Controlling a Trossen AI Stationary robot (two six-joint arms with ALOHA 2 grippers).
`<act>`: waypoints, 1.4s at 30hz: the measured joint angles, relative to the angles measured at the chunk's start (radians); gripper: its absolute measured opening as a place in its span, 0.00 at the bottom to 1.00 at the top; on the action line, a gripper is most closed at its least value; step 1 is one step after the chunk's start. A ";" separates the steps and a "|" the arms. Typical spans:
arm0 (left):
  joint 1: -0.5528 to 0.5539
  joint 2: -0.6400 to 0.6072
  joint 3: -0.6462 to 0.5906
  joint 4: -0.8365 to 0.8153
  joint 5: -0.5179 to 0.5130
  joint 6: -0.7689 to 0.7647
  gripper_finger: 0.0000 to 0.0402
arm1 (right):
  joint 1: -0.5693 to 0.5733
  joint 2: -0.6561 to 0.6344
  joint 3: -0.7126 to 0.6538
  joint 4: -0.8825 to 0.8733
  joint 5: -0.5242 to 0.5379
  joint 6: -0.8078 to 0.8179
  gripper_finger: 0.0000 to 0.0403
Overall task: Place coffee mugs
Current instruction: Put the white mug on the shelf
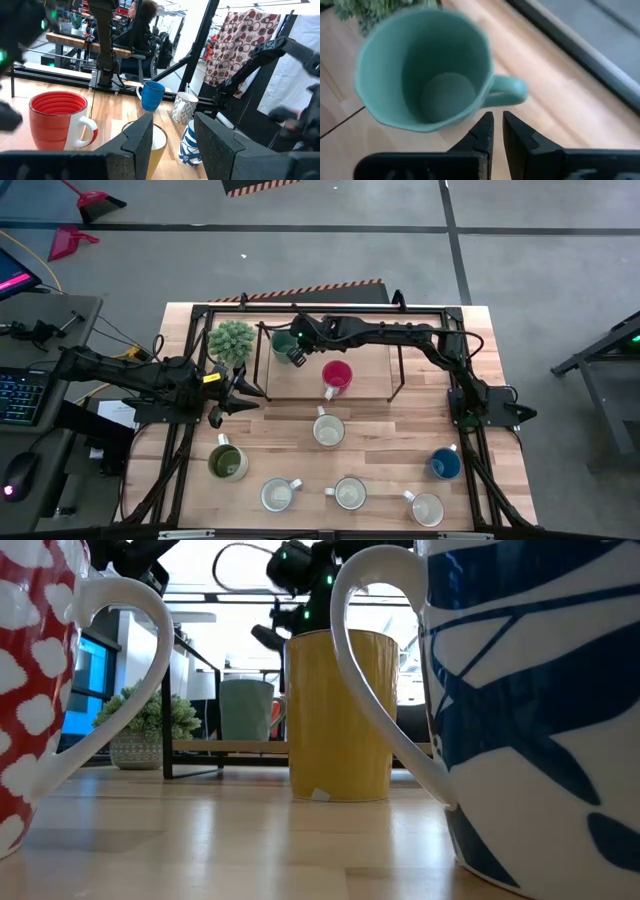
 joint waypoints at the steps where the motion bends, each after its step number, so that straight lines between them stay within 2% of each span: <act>1: 0.000 0.000 0.000 0.000 0.000 0.000 0.33 | 0.003 -0.005 0.033 -0.046 0.021 -0.013 0.06; 7: 0.000 0.000 0.000 -0.013 0.000 0.000 0.33 | 0.043 -0.051 0.282 -0.328 0.151 -0.158 0.06; 10: 0.000 0.000 0.000 -0.039 0.000 0.000 0.33 | 0.065 -0.085 0.367 -0.531 0.190 -0.207 0.06; 13: 0.000 0.000 0.000 -0.056 -0.004 0.000 0.33 | 0.083 -0.154 0.379 -0.722 0.201 -0.170 0.06; 16: 0.000 0.000 0.000 -0.050 -0.011 0.000 0.33 | 0.111 -0.264 0.321 -0.819 0.239 -0.108 0.06; 19: 0.001 0.000 0.000 -0.050 -0.028 0.001 0.33 | 0.149 -0.412 0.194 -0.834 0.252 -0.065 0.06; 24: 0.001 0.000 0.000 -0.050 -0.068 0.001 0.33 | 0.230 -0.740 -0.114 -0.787 0.207 0.030 0.06; 27: 0.001 0.000 0.000 -0.047 -0.090 0.001 0.33 | 0.303 -0.942 -0.302 -0.670 0.116 0.072 0.06; 29: 0.001 0.000 0.000 -0.041 -0.113 0.001 0.33 | 0.358 -1.075 -0.427 -0.563 0.092 0.088 0.06; 35: 0.001 0.000 0.000 -0.024 -0.156 0.001 0.33 | 0.501 -1.398 -0.799 -0.295 0.139 0.080 0.06; 42: 0.001 0.000 0.000 0.061 -0.156 0.001 0.33 | 0.574 -1.635 -1.150 -0.042 0.168 0.006 0.06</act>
